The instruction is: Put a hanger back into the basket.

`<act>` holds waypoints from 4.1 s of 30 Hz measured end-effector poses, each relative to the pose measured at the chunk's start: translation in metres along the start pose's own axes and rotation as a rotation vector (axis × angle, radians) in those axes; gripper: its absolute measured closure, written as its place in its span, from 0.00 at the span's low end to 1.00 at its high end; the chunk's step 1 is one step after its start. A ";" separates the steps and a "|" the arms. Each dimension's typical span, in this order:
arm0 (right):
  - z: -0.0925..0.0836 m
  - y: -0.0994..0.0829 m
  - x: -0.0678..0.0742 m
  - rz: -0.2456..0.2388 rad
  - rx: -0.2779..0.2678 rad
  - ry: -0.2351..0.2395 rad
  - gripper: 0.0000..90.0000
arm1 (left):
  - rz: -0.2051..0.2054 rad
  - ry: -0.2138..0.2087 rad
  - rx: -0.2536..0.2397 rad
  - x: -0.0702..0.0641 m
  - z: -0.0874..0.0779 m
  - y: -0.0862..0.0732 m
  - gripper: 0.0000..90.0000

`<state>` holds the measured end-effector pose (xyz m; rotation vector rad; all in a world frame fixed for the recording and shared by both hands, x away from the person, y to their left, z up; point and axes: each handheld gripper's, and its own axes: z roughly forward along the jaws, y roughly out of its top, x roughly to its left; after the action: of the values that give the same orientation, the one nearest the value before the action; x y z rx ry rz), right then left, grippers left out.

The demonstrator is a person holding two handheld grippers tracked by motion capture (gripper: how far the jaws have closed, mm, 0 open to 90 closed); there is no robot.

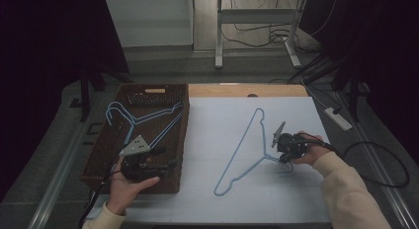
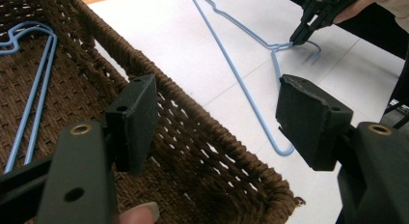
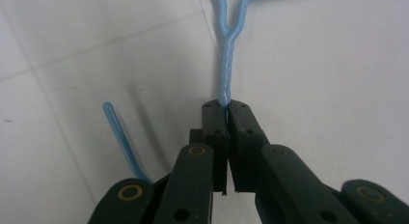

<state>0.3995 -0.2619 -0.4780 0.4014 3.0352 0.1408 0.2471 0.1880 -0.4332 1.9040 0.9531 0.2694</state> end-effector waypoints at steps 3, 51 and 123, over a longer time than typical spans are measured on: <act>-0.006 0.001 0.001 0.016 -0.015 0.010 0.97 | 0.023 -0.001 0.001 -0.006 0.000 0.003 0.36; -0.024 0.014 0.007 0.031 0.015 0.021 0.97 | 0.196 -0.171 0.310 -0.095 0.145 0.029 0.32; -0.055 -0.080 0.015 0.627 -0.881 -0.163 0.39 | 0.117 -0.062 0.250 -0.078 0.182 0.039 0.96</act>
<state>0.3599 -0.3395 -0.4325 1.1326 2.2526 1.3064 0.3137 0.0032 -0.4800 2.1885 0.8672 0.1635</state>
